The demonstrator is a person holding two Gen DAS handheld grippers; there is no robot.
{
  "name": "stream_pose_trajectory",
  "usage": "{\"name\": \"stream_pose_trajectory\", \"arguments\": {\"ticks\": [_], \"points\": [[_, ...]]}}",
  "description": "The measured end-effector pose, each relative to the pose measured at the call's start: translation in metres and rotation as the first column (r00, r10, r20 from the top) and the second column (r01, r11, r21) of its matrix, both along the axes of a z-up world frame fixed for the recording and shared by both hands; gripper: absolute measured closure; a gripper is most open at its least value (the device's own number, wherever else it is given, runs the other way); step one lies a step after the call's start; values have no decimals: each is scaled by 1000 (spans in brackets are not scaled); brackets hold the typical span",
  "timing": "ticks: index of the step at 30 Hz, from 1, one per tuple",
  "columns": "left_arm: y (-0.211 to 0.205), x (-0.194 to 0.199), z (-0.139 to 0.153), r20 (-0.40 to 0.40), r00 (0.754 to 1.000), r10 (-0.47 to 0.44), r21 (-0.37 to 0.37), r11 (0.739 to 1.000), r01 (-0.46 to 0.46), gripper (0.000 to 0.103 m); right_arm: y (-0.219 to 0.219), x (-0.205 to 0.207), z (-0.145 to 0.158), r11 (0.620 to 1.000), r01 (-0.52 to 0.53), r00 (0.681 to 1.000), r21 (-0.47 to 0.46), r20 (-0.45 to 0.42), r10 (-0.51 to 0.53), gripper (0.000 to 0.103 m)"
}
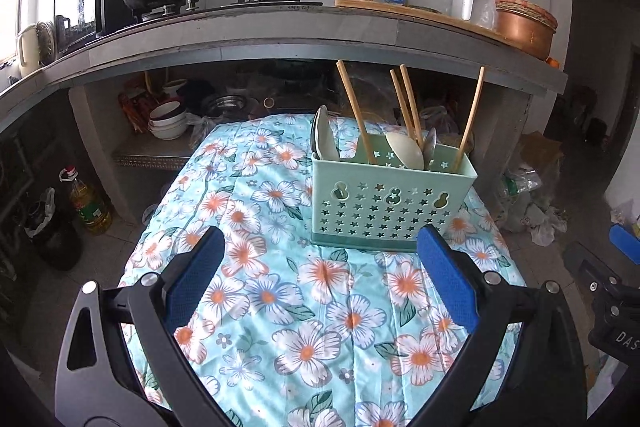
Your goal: Organize utensils
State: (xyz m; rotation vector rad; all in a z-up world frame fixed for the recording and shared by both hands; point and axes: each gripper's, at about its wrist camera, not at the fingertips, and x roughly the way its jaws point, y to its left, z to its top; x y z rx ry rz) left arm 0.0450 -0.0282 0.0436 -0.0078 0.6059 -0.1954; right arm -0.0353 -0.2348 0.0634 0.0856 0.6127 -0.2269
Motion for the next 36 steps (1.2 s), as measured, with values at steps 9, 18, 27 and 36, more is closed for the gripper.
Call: {"name": "stream_pose_trajectory", "arguments": {"ticks": [9, 18, 27, 36], "points": [[2, 6, -7, -31, 999, 25, 11, 1000, -25, 10, -6, 2, -4, 1000, 13, 1000, 10, -24, -13, 6], [16, 10, -5, -5, 996, 86, 58, 995, -86, 10, -11, 2, -6, 999, 38, 999, 9, -31, -38, 7], [21, 7, -12, -21, 994, 106, 87, 991, -103, 10, -16, 1, -5, 999, 54, 998, 6, -33, -54, 7], [25, 4, -17, -49, 992, 115, 96, 989, -110, 10, -18, 2, -6, 998, 55, 998, 8, -36, -54, 7]]}}
